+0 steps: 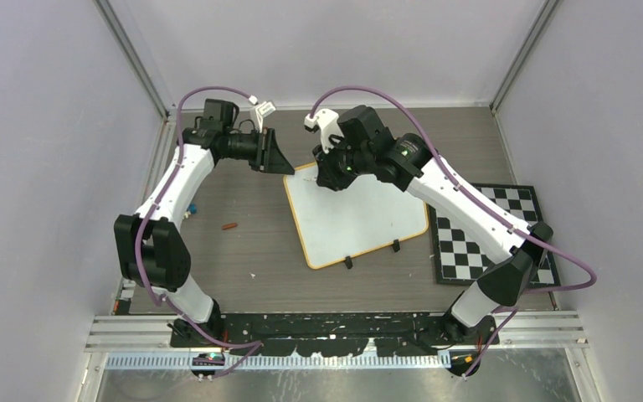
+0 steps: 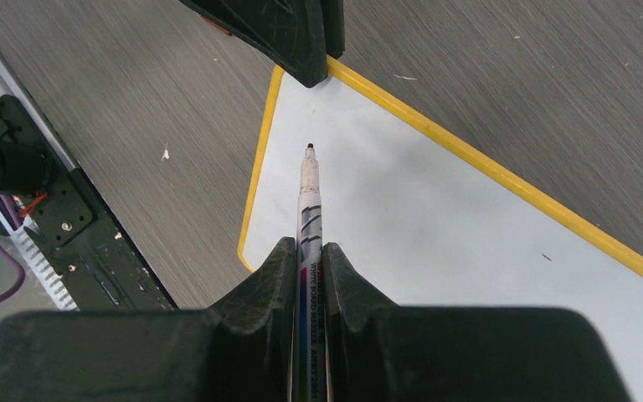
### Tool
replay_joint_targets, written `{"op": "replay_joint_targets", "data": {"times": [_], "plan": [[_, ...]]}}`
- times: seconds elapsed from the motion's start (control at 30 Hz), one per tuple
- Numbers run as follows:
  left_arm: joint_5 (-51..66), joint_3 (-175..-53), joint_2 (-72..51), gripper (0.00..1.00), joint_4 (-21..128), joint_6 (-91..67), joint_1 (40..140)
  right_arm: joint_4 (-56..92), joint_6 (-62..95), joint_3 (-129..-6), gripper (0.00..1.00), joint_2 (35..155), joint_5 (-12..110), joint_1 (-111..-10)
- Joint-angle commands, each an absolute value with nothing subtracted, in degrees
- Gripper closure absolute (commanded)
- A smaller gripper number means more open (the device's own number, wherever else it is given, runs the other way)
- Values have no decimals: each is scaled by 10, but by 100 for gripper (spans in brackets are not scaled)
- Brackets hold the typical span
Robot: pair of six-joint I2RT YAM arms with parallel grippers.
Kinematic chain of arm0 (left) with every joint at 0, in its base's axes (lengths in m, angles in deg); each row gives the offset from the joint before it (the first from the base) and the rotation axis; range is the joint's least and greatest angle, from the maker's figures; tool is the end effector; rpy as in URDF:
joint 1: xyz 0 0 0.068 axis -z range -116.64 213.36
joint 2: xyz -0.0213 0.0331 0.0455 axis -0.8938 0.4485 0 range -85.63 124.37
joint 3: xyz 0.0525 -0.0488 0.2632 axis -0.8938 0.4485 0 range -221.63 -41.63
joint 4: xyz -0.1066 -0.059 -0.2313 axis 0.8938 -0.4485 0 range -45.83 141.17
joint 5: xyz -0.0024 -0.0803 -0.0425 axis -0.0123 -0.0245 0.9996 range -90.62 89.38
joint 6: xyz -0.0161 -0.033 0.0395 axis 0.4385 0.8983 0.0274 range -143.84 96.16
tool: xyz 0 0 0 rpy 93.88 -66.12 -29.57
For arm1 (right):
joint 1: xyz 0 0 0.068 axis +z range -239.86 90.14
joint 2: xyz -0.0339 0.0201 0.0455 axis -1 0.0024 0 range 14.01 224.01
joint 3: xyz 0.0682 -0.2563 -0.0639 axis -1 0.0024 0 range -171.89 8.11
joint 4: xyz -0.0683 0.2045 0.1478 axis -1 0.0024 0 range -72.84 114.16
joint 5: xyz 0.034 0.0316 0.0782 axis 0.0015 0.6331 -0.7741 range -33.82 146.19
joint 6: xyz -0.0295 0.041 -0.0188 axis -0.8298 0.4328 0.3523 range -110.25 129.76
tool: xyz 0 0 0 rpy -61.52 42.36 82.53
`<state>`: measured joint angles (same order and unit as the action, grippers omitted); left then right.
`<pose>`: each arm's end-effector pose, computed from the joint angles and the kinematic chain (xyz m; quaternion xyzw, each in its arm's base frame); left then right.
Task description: Write a sentence on the whiteboard
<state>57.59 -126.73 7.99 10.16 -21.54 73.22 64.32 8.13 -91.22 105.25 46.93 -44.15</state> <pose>0.3377 -0.0895 0.3294 0.2219 0.8069 -0.4859 0.2521 0.2365 0.2507 0.4025 -0.3930 0.8103 0.2283 0.3699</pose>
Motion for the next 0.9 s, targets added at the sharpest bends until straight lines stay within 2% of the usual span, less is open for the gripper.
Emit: {"op": "replay_joint_targets", "data": {"times": [0.0,0.43,0.57,0.67,0.87], "plan": [[597,-1267,56,69,110,-229,735,624,91,-939,100,1053,455,-437],[596,-1255,50,81,109,-233,747,612,95,-921,100,1050,482,-430],[599,-1254,49,89,108,-234,750,599,92,-897,100,1034,483,-428],[600,-1250,51,99,109,-230,752,557,73,-842,100,999,480,-429],[606,-1235,53,100,133,-201,751,530,44,-791,100,952,476,-428]]}}
